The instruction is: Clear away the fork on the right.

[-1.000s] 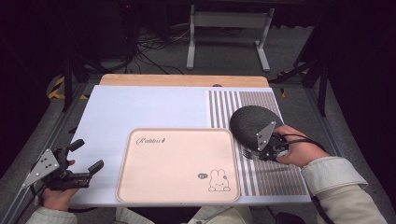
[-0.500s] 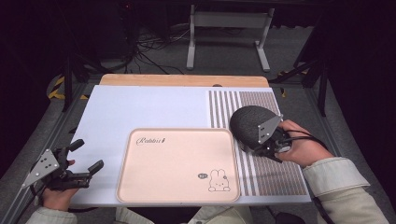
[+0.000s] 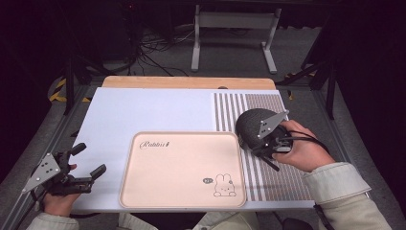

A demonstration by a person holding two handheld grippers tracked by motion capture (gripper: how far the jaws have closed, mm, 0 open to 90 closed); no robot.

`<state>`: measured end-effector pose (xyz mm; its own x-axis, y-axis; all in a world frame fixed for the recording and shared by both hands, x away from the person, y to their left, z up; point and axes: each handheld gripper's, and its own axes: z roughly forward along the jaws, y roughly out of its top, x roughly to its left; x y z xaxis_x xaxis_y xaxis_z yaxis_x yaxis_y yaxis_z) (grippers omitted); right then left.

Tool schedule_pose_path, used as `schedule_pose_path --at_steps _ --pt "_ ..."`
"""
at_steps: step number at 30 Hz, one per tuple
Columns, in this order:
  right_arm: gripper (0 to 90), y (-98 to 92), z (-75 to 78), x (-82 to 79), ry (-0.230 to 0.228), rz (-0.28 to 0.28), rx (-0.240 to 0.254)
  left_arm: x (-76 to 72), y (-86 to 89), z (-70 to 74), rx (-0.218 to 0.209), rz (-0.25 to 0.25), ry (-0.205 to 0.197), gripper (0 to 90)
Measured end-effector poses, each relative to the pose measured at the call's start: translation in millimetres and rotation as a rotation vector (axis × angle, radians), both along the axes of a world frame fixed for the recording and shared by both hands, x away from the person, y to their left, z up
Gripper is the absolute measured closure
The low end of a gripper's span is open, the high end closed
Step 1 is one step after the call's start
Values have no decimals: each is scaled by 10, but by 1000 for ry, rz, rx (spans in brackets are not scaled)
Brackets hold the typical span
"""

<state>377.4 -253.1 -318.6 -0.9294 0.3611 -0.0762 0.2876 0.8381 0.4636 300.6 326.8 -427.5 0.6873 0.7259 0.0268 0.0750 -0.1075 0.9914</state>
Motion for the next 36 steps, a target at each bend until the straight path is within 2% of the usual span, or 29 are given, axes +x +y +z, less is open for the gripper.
schedule_pose_path --at_steps 3,5,7,11,13,14,18,24,31,36 --pt "864 56 26 -6 29 -57 13 0 -1 0 1 0 0 3" --pt "864 100 49 -9 69 -142 32 1 -1 1 4 -2 1 2" --pt "864 141 68 -9 81 -190 62 1 -2 1 4 -1 -1 2" --pt "865 202 86 -9 84 -224 65 -2 0 2 2 -1 -1 2" --pt "865 281 93 -6 104 -281 66 0 -1 2 3 -1 -1 2" --pt "865 281 93 -6 104 -281 66 0 -1 2 3 -1 -1 2" --pt "865 361 92 8 148 -354 86 0 1 1 3 -1 -1 2" --pt "865 477 93 11 167 -411 68 2 -1 0 1 -2 -1 3" --pt "865 639 85 17 201 -508 73 1 0 0 0 -2 -1 3" --pt "865 769 40 38 216 -561 48 2 2 0 -5 -3 0 3"
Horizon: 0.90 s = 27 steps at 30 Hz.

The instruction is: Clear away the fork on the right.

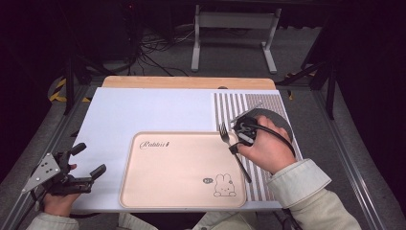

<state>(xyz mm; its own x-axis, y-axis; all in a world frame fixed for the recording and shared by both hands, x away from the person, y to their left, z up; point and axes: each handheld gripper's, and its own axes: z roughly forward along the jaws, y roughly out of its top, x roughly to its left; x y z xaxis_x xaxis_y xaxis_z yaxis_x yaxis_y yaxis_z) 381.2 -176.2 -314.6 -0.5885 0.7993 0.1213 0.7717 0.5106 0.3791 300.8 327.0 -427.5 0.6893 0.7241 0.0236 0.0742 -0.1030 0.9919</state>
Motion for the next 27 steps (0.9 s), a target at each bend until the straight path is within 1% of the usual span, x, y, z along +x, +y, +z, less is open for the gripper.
schedule_pose_path --at_steps 1,4,5,6,7,9,11,13,15,17,18,22,24,27 --pt "865 19 -9 7 9 -6 -4 0 0 0 0 0 0 3" --pt "865 70 -46 32 15 -27 -16 -1 1 1 -1 -1 -1 2" --pt "865 86 -63 41 28 -33 -23 -1 4 2 2 -2 -1 2" --pt "865 103 -80 49 31 -38 -27 -1 4 2 2 -1 -1 3" --pt "865 121 -104 58 34 -57 -33 0 7 2 4 -2 -1 2" --pt "865 142 -130 71 52 -73 -30 0 8 3 5 -2 -1 2" --pt "865 158 -167 91 56 -88 -42 0 5 2 2 -2 -1 2" --pt "865 182 -214 116 70 -104 -45 -2 4 3 2 1 -3 2" --pt "865 202 -263 139 83 -117 -31 -3 6 5 5 0 -3 2" --pt "865 224 -313 160 91 -131 -43 -1 6 5 6 -2 -3 2" --pt "865 224 -313 160 91 -131 -43 -1 6 5 6 -2 -3 2" --pt "865 271 -403 190 108 -164 -65 0 8 5 3 -4 -4 3" --pt "864 287 -431 201 113 -182 -63 -1 10 6 6 -4 -5 2" --pt "864 299 -490 232 133 -204 -63 -2 10 9 7 -6 -6 2"
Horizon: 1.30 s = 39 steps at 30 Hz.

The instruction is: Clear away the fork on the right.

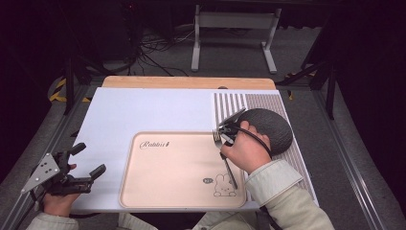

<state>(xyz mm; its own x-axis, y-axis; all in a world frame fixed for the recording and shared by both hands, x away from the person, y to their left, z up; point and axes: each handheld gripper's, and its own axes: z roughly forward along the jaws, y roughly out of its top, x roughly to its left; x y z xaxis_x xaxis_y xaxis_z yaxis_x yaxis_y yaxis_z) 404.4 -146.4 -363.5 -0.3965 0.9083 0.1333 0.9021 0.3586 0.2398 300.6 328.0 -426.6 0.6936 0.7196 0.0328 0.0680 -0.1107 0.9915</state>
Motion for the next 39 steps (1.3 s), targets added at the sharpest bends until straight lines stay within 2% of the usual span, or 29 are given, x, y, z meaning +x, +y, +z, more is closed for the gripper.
schedule_pose_path --at_steps 4,7,14,39 --pt "864 -8 -103 75 39 -21 3 0 0 0 0 0 0 2" --pt "864 -22 -173 133 50 -37 -8 1 0 0 0 0 0 2" --pt "862 -49 -322 215 84 -61 -1 3 1 -1 -1 -1 0 2" --pt "858 6 -467 244 128 -45 -19 5 -3 -2 -1 -2 2 2"
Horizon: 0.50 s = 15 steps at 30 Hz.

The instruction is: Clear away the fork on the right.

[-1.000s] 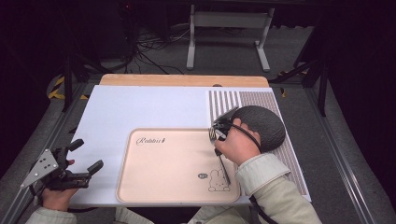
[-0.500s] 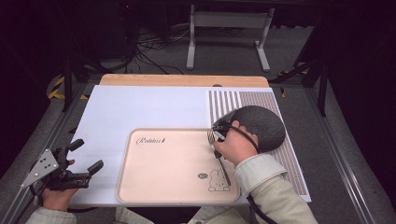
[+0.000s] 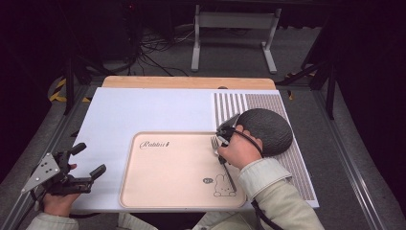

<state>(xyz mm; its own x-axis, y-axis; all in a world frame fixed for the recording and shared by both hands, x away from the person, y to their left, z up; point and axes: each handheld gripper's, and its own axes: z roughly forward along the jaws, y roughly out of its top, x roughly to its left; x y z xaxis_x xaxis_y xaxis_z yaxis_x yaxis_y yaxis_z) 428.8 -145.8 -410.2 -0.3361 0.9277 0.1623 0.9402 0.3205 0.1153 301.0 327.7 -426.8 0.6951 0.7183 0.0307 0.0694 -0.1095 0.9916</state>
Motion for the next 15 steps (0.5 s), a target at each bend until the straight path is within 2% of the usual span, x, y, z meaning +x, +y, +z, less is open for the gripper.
schedule_pose_path --at_steps 15 --pt "842 -7 -50 9 5 8 -6 1 2 -1 -3 0 1 2"
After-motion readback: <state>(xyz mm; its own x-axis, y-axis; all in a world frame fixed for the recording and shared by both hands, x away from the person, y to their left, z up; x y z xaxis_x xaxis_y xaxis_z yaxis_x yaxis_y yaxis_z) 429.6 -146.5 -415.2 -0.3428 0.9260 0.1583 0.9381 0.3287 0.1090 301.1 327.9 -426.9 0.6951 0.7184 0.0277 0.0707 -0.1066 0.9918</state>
